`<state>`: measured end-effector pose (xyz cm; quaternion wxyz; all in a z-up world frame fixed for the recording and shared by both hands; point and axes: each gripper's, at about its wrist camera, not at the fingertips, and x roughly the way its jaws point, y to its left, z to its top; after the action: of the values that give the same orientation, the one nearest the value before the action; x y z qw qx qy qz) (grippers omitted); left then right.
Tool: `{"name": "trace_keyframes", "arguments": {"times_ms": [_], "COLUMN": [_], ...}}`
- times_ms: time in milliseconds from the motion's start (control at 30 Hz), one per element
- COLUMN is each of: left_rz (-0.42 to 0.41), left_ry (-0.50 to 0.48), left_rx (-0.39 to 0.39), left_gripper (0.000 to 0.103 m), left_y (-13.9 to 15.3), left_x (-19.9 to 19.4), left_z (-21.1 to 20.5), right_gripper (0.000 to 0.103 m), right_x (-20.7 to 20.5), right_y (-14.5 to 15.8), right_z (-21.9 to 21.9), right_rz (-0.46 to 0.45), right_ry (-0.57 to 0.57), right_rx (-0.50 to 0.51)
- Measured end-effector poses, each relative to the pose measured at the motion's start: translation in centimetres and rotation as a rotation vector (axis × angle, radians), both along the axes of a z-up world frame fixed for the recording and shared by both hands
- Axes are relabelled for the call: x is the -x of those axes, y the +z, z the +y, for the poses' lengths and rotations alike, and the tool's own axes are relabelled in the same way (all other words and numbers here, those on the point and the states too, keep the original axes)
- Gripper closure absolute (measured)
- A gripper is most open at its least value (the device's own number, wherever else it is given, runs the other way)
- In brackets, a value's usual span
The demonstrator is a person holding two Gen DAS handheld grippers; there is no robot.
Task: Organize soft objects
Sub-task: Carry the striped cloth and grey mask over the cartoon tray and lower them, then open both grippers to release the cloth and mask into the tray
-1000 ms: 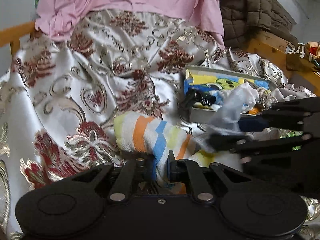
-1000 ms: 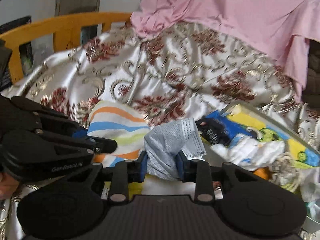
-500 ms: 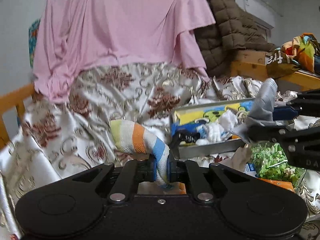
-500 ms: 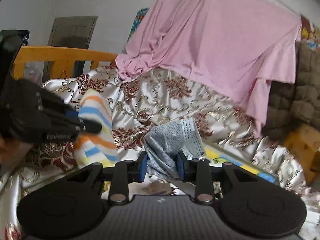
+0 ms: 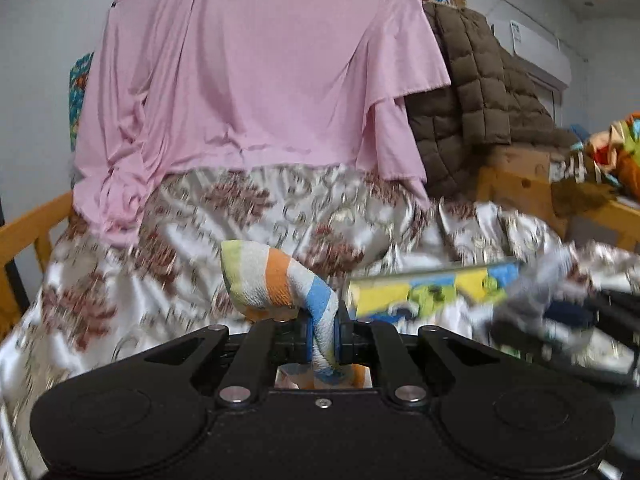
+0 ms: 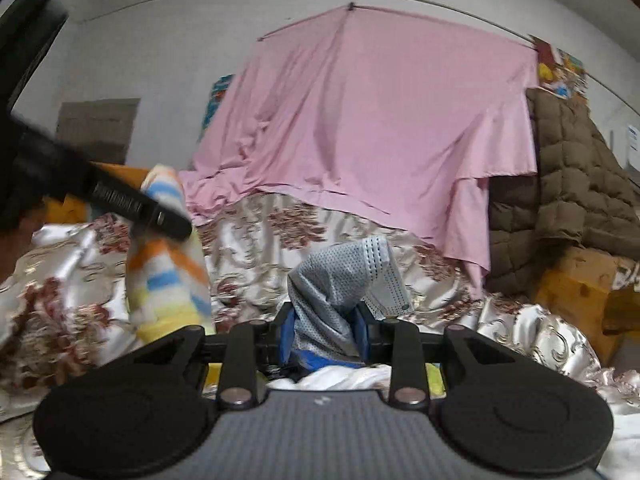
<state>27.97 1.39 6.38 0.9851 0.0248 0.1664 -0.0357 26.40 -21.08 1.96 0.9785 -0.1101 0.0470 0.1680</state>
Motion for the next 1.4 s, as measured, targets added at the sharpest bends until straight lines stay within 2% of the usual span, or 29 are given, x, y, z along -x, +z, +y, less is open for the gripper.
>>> {"name": "trace_keyframes", "arguments": {"times_ms": [100,233,400,633,833,1067,1400], "left_rz": [-0.034,-0.044,0.029,0.107,0.217,0.313,0.388], "left_ry": [-0.001,-0.017,-0.019,-0.008,0.017,0.028,0.01], "left_rx": [-0.004,0.018,0.087,0.096,0.091,0.017,-0.047], "left_gripper": [0.093,0.093,0.093,0.093,0.093,0.092,0.085], "left_y": [1.4,2.0,0.8,-1.9,-4.0,-6.0,-7.1], "left_x": [-3.3,-7.6,-12.6,-17.2,-18.8,-18.8,-17.7], "left_z": [-2.5,-6.3,-10.5,-14.1,-14.1,-12.9,-13.0], "right_gripper": [0.069,0.068,0.068,0.063,0.059,0.051,0.031], "right_x": [-2.2,-5.1,-7.3,-9.5,-10.5,-10.5,-10.4], "right_y": [-0.2,-0.7,-1.3,-2.5,-3.2,-3.3,-3.5], "right_z": [-2.4,-6.0,-9.7,-11.7,-11.0,-10.4,-11.1], "right_rz": [0.021,0.074,0.127,0.227,0.291,0.319,0.366], "right_ry": [-0.069,-0.148,-0.202,-0.211,-0.21,-0.193,-0.186], "right_rx": [-0.027,-0.111,-0.204,-0.245,-0.213,-0.188,-0.184]}}
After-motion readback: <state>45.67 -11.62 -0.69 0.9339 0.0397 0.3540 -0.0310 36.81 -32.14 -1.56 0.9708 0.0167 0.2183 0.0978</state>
